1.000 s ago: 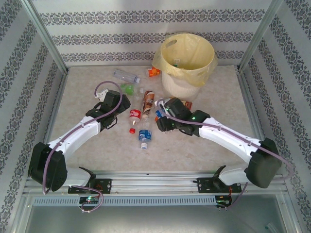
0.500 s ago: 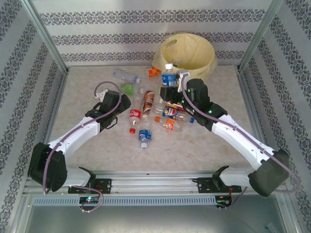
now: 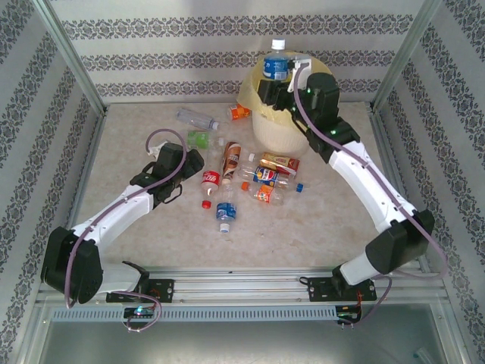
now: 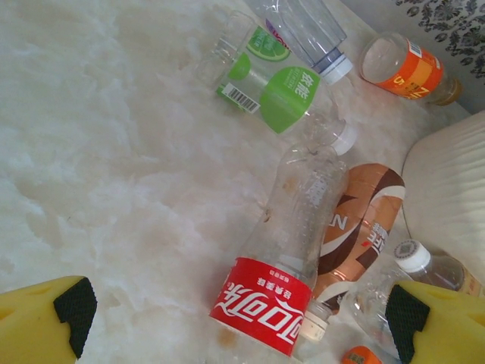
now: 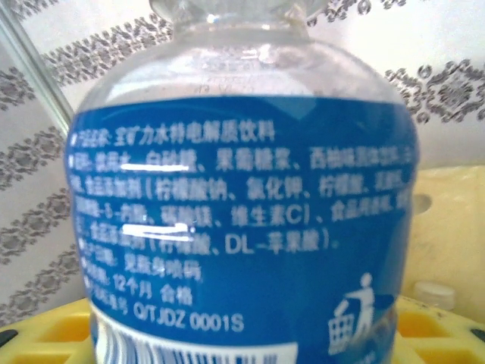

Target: Put the plastic bottles in the bin

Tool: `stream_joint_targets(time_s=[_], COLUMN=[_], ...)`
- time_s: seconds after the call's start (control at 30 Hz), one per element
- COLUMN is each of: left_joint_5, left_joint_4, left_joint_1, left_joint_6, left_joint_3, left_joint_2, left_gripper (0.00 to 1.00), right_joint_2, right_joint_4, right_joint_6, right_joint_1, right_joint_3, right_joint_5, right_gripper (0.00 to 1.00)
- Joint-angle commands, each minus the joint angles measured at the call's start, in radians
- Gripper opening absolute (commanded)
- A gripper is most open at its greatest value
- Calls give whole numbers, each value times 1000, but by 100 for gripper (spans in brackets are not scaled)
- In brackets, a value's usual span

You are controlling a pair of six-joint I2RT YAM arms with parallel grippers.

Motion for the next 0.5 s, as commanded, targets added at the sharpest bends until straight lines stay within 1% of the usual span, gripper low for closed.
stream_joint_targets(time_s=[0.0,0.1,0.27,0.47], left_joint_5=[66,84,108,93], left_joint_4=[31,15,-16,-45], left_joint_1=[14,13,13,13], left_joint_6=[47,59,76,73], left_joint_3=[-2,-2,-9,-30], left_joint_2=[-21,-25,-40,-71], left_gripper=[99,99,99,100], right_joint_2=[67,137,245,319], right_joint_4=[-69,-169,-365,-465], right_joint_6=[-99,-168,-378,-522], right_joint_1=[-49,-90,-112,-150], right_joint_3=[104,199,351,419], right_joint_5=[-43,-57,-59,-100], right_gripper=[46,47,49,50])
